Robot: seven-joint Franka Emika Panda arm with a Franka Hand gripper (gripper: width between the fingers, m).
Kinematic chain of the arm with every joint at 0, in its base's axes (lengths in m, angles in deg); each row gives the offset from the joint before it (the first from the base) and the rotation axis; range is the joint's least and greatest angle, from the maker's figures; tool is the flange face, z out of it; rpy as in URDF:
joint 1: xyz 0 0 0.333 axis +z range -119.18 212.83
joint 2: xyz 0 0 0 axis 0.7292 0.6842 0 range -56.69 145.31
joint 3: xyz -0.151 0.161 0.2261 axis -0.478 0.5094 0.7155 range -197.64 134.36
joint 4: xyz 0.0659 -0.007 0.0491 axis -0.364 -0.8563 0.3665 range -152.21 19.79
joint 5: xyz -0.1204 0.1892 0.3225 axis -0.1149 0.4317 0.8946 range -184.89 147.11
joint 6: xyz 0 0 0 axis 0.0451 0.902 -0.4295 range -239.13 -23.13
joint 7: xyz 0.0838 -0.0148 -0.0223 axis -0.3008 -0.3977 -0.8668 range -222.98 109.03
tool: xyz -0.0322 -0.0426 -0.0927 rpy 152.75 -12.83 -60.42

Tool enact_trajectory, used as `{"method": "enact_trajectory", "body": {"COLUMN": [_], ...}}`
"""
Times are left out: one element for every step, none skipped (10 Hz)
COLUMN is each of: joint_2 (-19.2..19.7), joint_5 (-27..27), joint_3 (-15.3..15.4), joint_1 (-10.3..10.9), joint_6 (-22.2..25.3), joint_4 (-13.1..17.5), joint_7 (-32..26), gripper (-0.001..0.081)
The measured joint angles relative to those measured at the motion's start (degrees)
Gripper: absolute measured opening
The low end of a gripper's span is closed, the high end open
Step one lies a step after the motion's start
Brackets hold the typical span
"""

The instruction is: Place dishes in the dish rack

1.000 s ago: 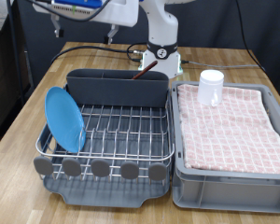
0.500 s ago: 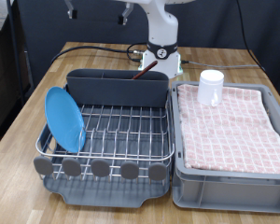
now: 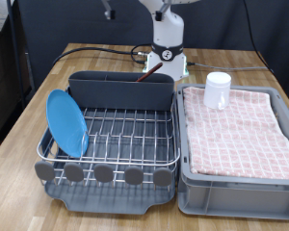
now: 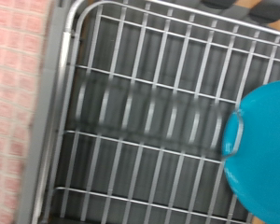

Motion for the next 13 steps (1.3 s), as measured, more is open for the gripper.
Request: {"method": "enact_trajectory", "body": {"joint_2": [-0.98, -2.23, -2.13, -2.0, -1.98, -2.11, -2.45, -2.97, -3.65, -4.42, -5.32, -6.35, -7.43], "joint_5": [-0.44, -0.98, -0.94, -0.98, -0.97, -0.89, -0.85, -0.77, -0.45, 0.05, 0.6, 1.19, 1.98], "joint_3": [1.41, 2.12, 2.04, 2.23, 2.95, 4.15, 5.61, 7.08, 8.4, 9.63, 10.77, 11.82, 12.89], "joint_1": [0.43, 0.42, 0.41, 0.44, 0.62, 0.84, 1.14, 1.53, 1.95, 2.38, 2.82, 3.34, 3.89], "joint_6": [-0.9, -2.14, -1.79, -0.77, 0.32, 0.88, 0.99, 1.0, 1.01, 1.04, 1.04, 1.03, 1.03], "joint_4": [-1.26, -2.77, -2.72, -2.71, -2.78, -3.2, -4.1, -5.18, -6.42, -7.77, -9.18, -10.56, -11.89], "joint_7": [1.46, 2.44, 2.43, 2.43, 2.86, 4.47, 6.85, 9.35, 11.62, 13.62, 15.28, 16.64, 17.79], "gripper": [0.0802, 0.0802, 0.0802, 0.0802, 0.0802, 0.0802, 0.0802, 0.0802, 0.0802, 0.0802, 0.0802, 0.0802, 0.0802]}}
